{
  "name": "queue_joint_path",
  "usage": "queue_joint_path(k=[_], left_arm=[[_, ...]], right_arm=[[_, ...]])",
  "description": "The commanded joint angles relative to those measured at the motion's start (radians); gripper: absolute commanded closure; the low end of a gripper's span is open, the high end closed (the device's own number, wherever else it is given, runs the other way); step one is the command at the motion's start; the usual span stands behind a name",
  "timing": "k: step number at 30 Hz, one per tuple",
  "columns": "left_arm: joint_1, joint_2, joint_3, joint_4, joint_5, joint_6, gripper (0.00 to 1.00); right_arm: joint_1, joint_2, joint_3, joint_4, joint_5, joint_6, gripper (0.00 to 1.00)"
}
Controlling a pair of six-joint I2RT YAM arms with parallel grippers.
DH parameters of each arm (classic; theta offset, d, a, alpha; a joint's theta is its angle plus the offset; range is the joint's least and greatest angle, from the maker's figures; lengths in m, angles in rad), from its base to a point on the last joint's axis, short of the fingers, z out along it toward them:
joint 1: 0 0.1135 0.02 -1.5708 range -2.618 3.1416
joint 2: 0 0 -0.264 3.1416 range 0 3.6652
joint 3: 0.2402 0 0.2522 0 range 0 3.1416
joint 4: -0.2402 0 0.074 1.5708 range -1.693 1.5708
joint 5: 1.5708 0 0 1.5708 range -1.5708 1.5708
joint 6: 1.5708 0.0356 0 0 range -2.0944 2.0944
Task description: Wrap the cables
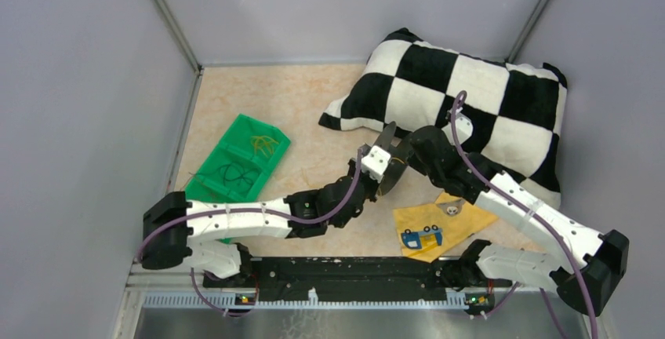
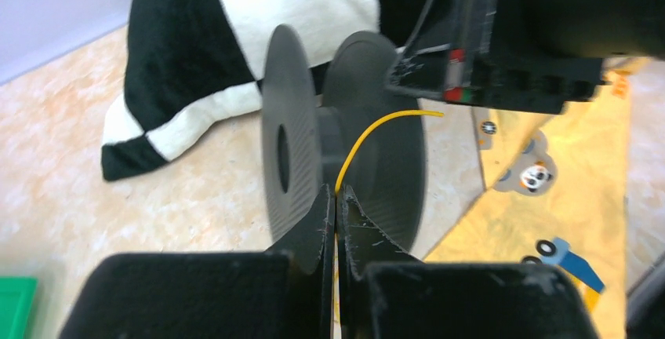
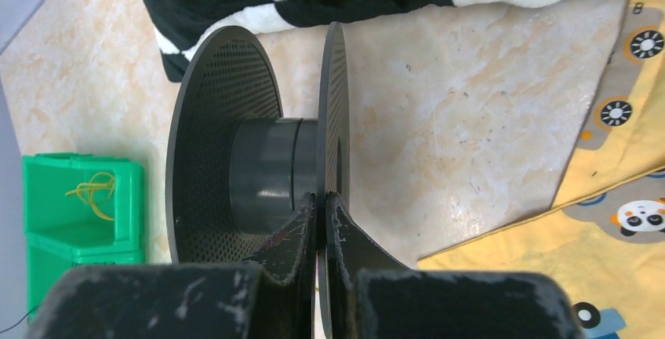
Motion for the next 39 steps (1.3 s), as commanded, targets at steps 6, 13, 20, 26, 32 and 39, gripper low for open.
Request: queue_joint_path(k=[6,13,20,26,32,39], left_arm=[[-0.005,0.159,0.107,0.013,-0.281,0.025,1.00],[-0.002,0.187,0.095,0.083,-0.242,0.119,1.00],[0.014,0.100,0.046,0.097,-0.119,0.096,1.00],[0.016,0.084,0.092,0.003,-0.040,0.038,1.00],[0.016,0.088,0.139,-0.074,-0.056,-0.019,1.00],[0.018,0.102,0.139,-0.120,-0.129,-0.072,1.00]], right_arm=[[0.009,-0.005,0.076,-0.011,0.078,-0.007,1.00],[0.009,-0.019,0.057,0.016,0.051,-0.002,0.85],[0.010,-0.076,0.010,0.075,0.027,-0.006,0.59],[0.009,-0.074,-0.012,0.110,-0.001,-0.010,0.56],[0.010,-0.080,-0.042,0.161,-0.042,-0.021,0.49],[0.010,-0.193,-0.089,0.180,-0.045,-0.048,0.47]])
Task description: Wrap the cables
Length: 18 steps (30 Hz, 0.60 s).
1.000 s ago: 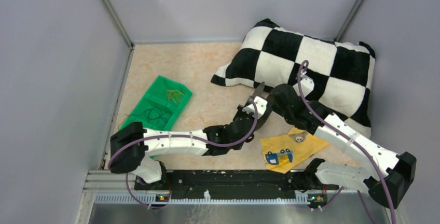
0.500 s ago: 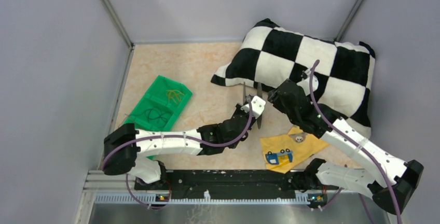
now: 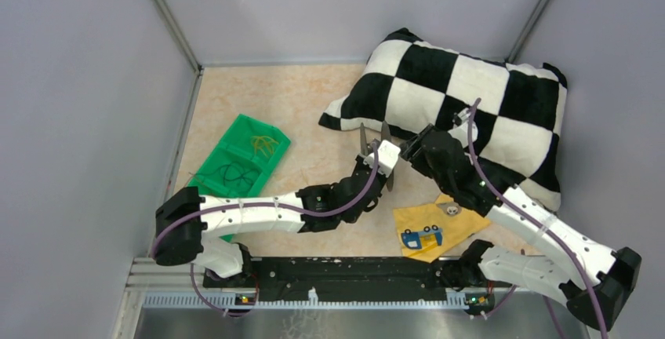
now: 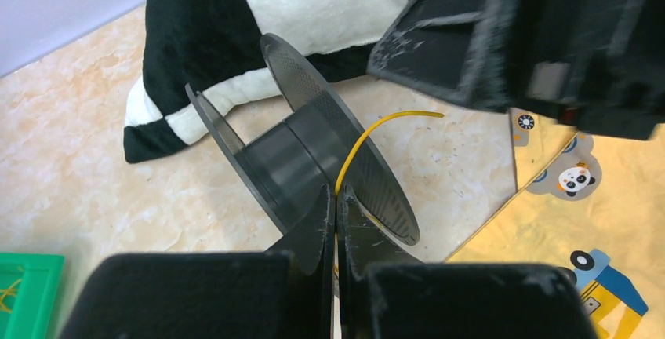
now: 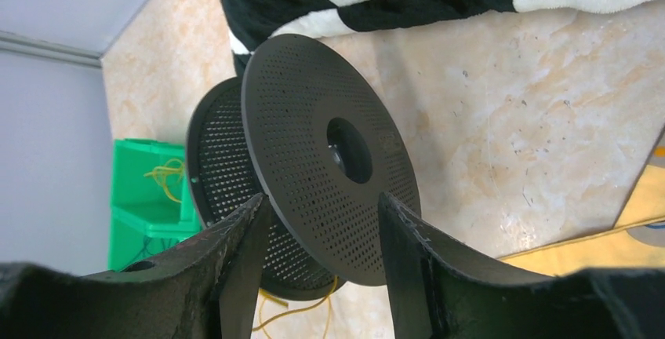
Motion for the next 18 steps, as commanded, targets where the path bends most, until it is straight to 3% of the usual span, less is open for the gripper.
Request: queue_joint_path(k=[1,4,8,18], left_arm=[[0.004,-0.008,0.027,-0.010,-0.044,-0.037,1.00],[0.014,-0.016,0.014,0.017,-0.023,-0.032,1.00],[0.033,-0.023,0.013,0.026,-0.021,-0.031,1.00],[0.037,-0.020,0.021,0.010,0.000,-0.044,1.00]], right_arm=[[0.009,-0.141,-0.030,0.043,0.004,-0.023,0.47],[0.010,-0.253,-0.071,0.048,0.000,-0.016,0.46],[0.010,-0.331,-0.136,0.123,-0.116,0.011,0.45],[0.072,-0.230,-0.179,0.312,-0.234,0.032,0.51]])
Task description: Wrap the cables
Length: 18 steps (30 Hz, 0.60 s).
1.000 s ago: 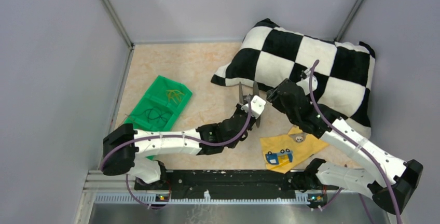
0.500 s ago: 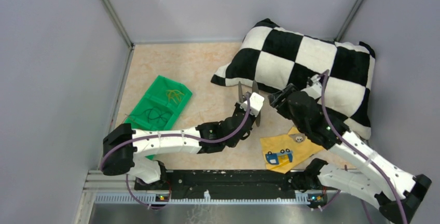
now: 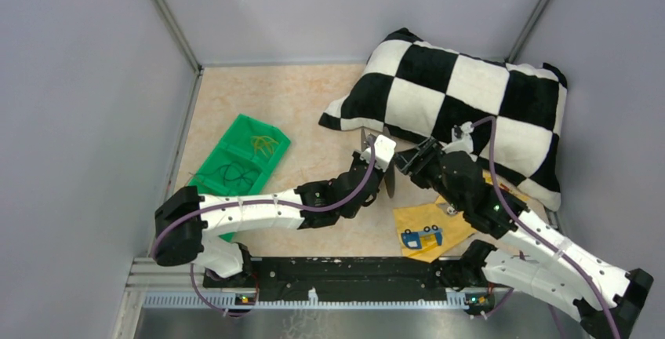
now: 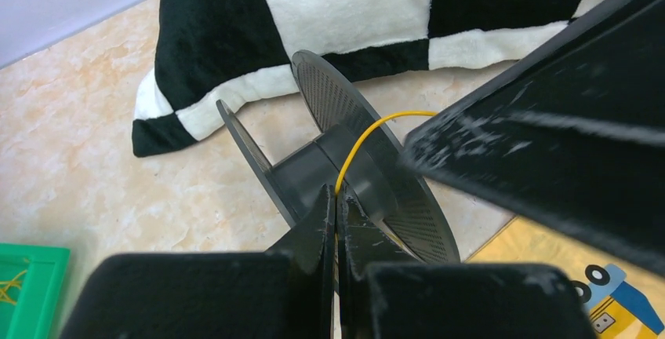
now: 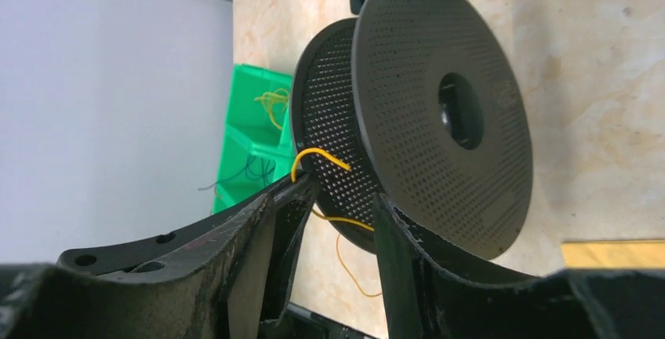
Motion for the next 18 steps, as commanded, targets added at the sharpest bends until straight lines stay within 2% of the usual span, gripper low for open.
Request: queue_joint_path(k=[1,12,15,18], left_arm=[[0.003,-0.021,0.021,0.023,0.006,-0.021,1.00],[0.005,-0.043,0.007,0.034,0.042,-0.028,1.00],[0.005,-0.055,-0.004,0.035,0.050,-0.034,1.00],[0.005,-0.068,-0.017,0.027,0.060,-0.044,1.00]], right_arm=[[0.026,0.048,0.008,0.137,-0.057,-0.002,0.52],[0.026,0.169,0.044,0.158,-0.044,-0.008,0.58],[0.027,0.163,0.016,0.173,-0.030,0.010,0.68],[0.027,0.141,0.002,0.180,-0.001,0.006,0.83]])
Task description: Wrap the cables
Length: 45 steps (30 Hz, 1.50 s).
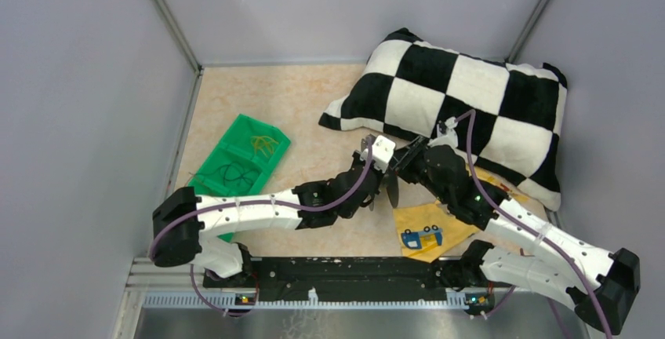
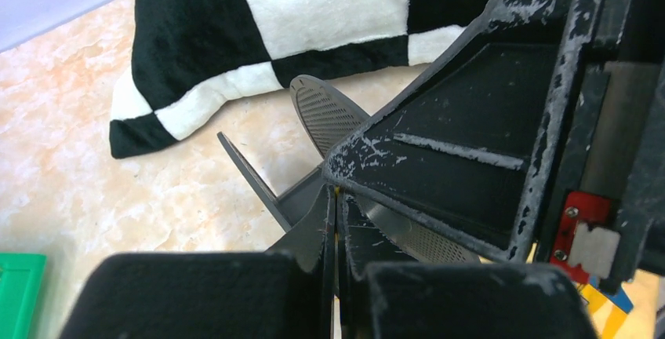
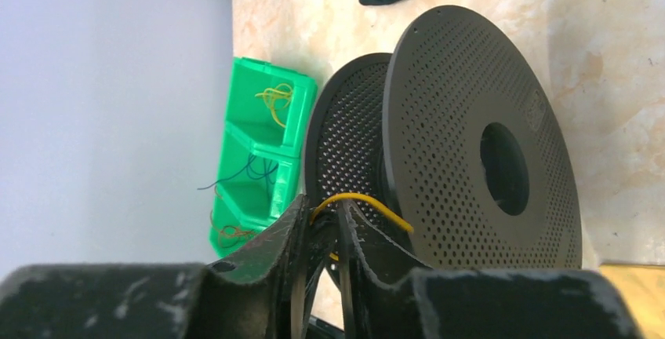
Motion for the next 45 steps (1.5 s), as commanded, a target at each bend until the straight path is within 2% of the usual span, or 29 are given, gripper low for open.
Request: queue_joint_path(k=[1,3,9,10,12,14,16,19,20,27,31,36,45], left_arm=[[0.005,-0.063,-0.020,0.036,0.023,-0.031,1.00],[0.005,-0.070,-0.032,0.034,0.034,-0.037,1.00],[0.005,-0.099,-0.042,0.018,0.084,-0.054,0.99],[0.004,-0.109,-0.044,0.015,0.093,-0.063,0.91],[0.005,-0.139,-0.051,0.010,0.101,-0.086,0.67],[0.005,-0.169,-0.055,-0.007,0.097,-0.121,0.50],[0.004,-0.193,-0.053,-0.042,0.100,-0.139,0.36],[0.002,-0.213,-0.053,-0.150,0.049,-0.251,0.20],[0.000,-0.213,-0.055,-0.188,0.016,-0.292,0.17],[-0.037,-0.153,-0.058,-0.235,-0.008,-0.405,0.06],[-0.085,-0.114,-0.042,-0.222,-0.090,-0.402,0.02],[-0.100,-0.010,0.008,-0.262,-0.257,-0.428,0.06],[-0.104,0.123,0.115,-0.301,-0.444,-0.529,0.13]], right_arm=[[0.009,-0.031,0.004,0.036,0.048,-0.007,0.88],[0.010,-0.033,0.014,0.026,0.057,-0.017,0.99],[0.010,-0.010,0.041,0.024,0.058,-0.032,1.00],[0.010,-0.006,0.043,0.024,0.056,-0.032,1.00],[0.009,0.002,0.046,0.023,0.057,-0.031,1.00],[0.010,0.009,0.047,0.021,0.063,-0.028,1.00],[0.010,0.013,0.049,0.016,0.071,-0.024,1.00],[0.010,0.021,0.054,0.008,0.077,-0.020,1.00],[0.010,0.022,0.055,0.007,0.078,-0.020,1.00],[0.010,0.027,0.070,-0.005,0.078,-0.024,1.00],[0.010,0.022,0.077,-0.011,0.080,-0.026,1.00],[0.010,0.028,0.091,-0.008,0.065,-0.020,1.00],[0.011,0.053,0.113,-0.013,0.047,-0.015,1.00]])
